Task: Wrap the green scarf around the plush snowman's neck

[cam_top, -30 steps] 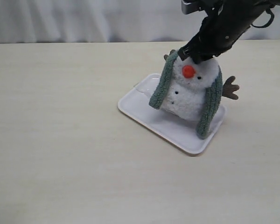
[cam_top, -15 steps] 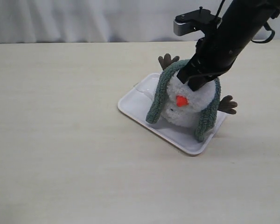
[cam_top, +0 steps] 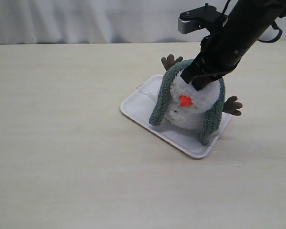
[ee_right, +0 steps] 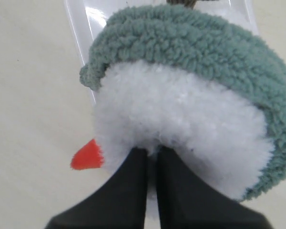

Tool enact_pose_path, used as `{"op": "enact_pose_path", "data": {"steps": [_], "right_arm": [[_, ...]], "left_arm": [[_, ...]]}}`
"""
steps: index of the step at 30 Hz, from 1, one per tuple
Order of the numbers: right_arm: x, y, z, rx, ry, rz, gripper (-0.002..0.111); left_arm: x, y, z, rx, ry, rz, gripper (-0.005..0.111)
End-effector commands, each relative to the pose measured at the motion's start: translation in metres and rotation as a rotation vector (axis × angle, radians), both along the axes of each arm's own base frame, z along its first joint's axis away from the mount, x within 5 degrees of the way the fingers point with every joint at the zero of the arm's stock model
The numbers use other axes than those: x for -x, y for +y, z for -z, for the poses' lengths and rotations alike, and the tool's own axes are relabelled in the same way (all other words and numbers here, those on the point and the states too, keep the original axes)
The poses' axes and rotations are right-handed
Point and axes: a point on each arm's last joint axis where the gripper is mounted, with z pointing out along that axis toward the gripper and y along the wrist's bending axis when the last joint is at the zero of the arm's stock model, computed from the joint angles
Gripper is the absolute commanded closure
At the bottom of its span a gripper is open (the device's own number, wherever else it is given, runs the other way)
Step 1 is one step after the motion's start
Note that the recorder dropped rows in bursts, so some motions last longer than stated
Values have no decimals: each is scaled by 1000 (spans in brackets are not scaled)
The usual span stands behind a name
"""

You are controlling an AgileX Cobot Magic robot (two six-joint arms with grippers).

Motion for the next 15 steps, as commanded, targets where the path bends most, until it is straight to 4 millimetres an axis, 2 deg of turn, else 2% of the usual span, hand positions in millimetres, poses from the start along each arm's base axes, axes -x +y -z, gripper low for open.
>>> {"op": "enact_pose_path", "data": {"steps": [1,5,7,10,12,15], "right_arm": [[0,-1,5,20,7,0,104],[0,-1,5,20,7,0,104],[0,-1,5,20,7,0,104],[-1,-1,5,18,1,1,104],[-1,-1,5,18,1,1,104],[0,-1,5,14,8,2,104]], "left_arm": [[8,0,-18,93,-210,42,107],[8,-1,-19,260,-190,118,107],[8,-3,-35,153,-121,96,107],[-6,-5,-53,179,16,105,107],[-24,-22,-60,139,63,255,107],[-49,-49,-58,59,139,492,107]]}}
